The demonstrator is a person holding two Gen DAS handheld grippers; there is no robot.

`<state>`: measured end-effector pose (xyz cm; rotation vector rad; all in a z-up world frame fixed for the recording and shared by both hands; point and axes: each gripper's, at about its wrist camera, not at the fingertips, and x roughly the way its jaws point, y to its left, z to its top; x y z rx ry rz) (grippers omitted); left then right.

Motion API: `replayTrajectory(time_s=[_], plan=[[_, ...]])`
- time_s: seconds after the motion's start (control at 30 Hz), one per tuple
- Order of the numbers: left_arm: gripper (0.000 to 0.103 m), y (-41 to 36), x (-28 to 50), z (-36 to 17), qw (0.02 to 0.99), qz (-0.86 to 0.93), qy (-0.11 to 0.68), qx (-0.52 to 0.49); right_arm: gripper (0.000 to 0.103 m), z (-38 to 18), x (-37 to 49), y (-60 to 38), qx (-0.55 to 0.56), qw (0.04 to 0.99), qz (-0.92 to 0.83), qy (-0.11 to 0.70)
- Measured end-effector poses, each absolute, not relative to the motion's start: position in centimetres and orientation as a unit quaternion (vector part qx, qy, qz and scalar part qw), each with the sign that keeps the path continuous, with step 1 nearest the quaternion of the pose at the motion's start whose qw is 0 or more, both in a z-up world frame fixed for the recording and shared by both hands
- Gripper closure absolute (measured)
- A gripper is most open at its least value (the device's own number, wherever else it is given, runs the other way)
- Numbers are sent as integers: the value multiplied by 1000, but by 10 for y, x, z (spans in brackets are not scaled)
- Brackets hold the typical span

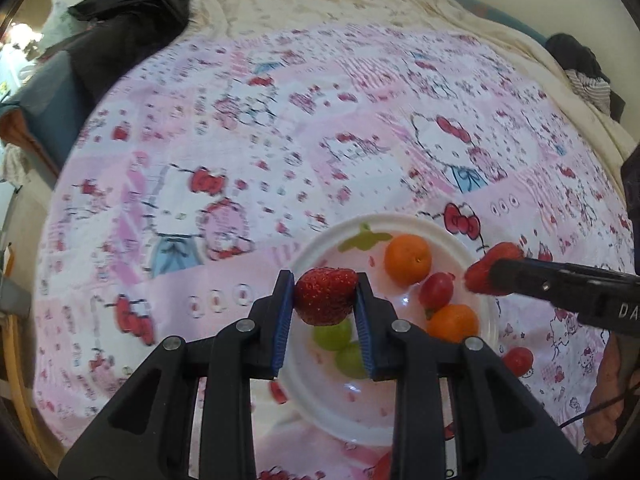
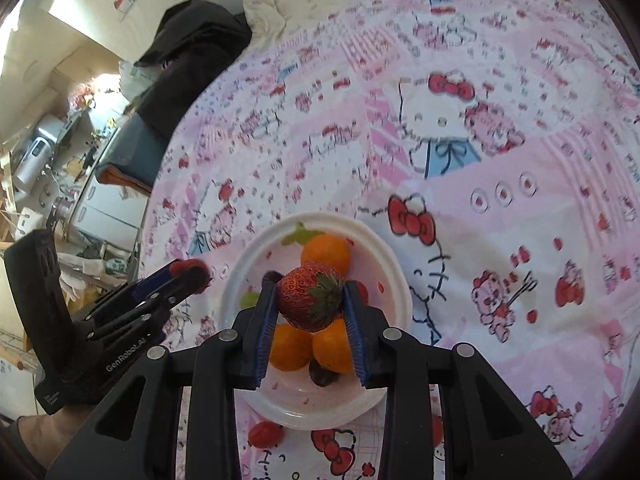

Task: Organize fruits
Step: 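Lift both strawberries and carry them over the white plate with both tools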

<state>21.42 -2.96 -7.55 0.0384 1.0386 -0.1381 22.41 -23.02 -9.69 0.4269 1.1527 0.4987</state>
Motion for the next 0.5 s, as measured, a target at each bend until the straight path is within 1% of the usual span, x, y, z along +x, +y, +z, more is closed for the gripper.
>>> replayTrajectory(time_s=[0.17,0.5], plan=[[77,-42,214,-91,863,-92,496,35,69,-110,224,-227,206,773,236,551],[77,-35,215,-103,855,-88,510,24,67,-120,223,-218,204,762,240,566]])
